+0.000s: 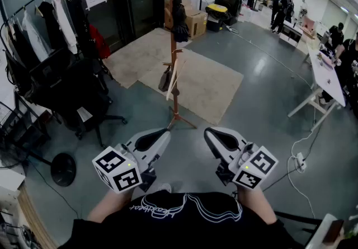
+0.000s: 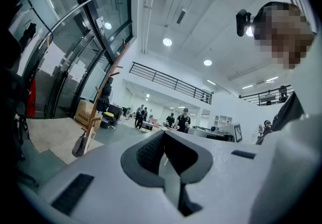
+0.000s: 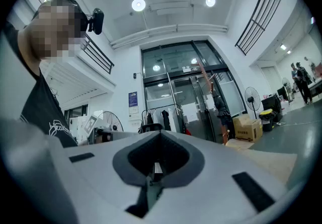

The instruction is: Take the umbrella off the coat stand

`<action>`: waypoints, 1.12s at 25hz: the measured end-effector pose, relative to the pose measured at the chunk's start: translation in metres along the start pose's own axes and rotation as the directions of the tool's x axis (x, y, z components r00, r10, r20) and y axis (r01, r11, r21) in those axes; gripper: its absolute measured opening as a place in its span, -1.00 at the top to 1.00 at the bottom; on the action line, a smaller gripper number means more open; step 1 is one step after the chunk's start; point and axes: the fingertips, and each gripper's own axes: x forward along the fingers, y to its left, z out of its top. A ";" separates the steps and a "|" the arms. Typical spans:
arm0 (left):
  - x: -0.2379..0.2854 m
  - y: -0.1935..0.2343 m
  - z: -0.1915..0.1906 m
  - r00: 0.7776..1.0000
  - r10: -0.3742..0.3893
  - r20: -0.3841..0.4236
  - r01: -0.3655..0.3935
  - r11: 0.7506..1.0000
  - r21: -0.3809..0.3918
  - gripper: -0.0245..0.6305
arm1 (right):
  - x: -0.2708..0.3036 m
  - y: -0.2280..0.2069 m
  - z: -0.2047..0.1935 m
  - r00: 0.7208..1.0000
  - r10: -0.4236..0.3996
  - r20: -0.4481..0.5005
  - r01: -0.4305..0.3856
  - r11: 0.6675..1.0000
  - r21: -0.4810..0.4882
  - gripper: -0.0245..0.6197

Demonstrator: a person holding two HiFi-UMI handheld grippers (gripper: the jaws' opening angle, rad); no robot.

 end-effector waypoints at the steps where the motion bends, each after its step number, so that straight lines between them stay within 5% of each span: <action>1: 0.000 -0.002 0.000 1.000 0.000 -0.001 0.000 1.000 0.002 0.91 | -0.002 0.001 0.001 1.000 0.000 0.002 0.000 1.000 -0.002 0.91; 11: 0.006 -0.022 -0.004 1.000 0.006 -0.014 -0.005 1.000 0.030 0.91 | -0.025 -0.008 0.016 0.998 -0.034 0.059 0.034 0.999 -0.010 0.90; 28: 0.026 0.045 0.003 0.999 0.035 0.002 -0.035 0.999 0.014 0.91 | 0.020 -0.053 0.020 0.998 -0.034 0.055 0.040 0.995 -0.097 -0.13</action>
